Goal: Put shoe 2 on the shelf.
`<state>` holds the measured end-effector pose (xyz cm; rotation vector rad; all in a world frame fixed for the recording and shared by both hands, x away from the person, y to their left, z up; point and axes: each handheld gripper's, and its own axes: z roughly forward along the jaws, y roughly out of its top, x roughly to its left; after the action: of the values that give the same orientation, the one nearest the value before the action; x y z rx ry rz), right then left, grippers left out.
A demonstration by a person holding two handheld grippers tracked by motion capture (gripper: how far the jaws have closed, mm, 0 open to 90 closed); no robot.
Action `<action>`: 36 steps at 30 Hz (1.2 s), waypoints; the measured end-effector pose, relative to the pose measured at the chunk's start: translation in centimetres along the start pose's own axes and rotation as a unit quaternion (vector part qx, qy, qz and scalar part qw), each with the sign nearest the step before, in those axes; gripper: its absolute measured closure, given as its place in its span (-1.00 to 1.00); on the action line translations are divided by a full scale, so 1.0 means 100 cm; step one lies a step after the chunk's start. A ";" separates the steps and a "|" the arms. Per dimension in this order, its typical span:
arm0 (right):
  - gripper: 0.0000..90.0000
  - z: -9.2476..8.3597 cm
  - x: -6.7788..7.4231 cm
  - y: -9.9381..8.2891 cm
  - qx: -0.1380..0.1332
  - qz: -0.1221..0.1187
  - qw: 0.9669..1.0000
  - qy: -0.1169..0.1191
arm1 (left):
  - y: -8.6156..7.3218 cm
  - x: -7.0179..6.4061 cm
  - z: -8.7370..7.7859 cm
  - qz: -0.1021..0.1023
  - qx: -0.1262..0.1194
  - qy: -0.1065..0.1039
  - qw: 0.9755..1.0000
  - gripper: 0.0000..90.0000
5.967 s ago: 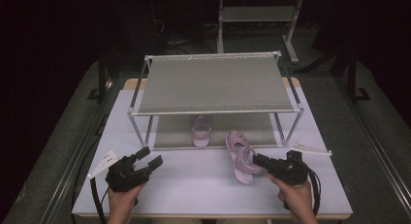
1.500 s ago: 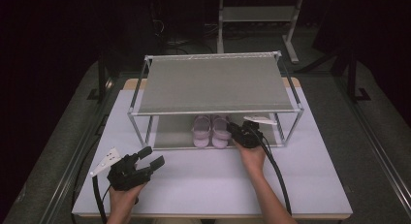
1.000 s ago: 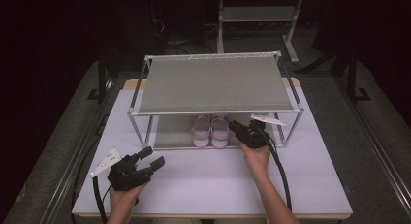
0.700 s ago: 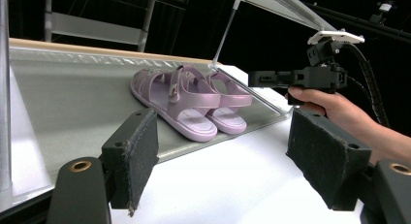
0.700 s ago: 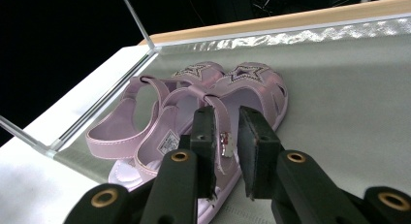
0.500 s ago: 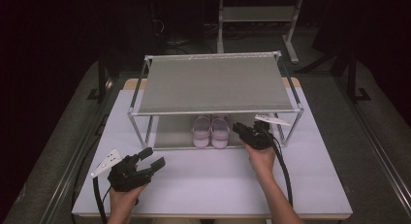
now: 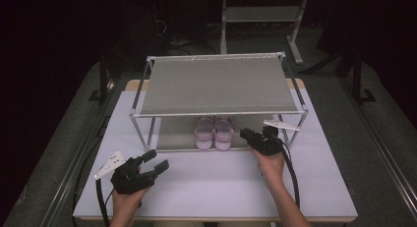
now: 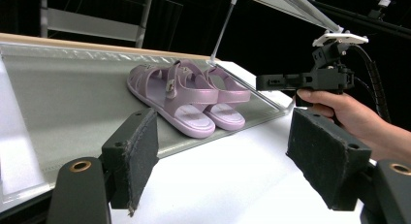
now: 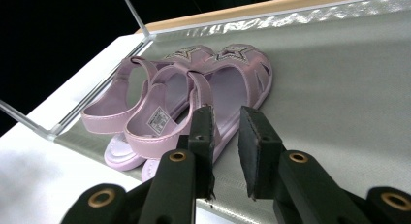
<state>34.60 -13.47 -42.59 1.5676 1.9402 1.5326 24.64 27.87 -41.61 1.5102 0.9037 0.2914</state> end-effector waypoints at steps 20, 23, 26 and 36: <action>0.58 -0.011 -0.009 -0.008 0.010 0.011 0.999 0.029 | -0.001 0.000 0.000 0.001 0.001 0.000 1.000 -0.41; 0.57 -0.012 -0.008 -0.007 0.010 0.009 0.999 0.030 | -0.001 0.000 0.000 0.001 0.001 0.000 1.000 -0.41; 0.53 -0.015 -0.008 -0.007 0.011 0.005 0.999 0.031 | 0.000 0.000 0.000 0.001 0.000 0.001 1.000 -0.41; 0.45 -0.022 -0.009 -0.010 0.010 0.007 0.999 0.046 | -0.001 0.000 0.000 0.002 0.001 0.000 1.000 -0.41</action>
<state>32.85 -15.36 -42.74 1.5485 2.0039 1.6236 24.64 27.85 -41.67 1.5151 0.9008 0.2933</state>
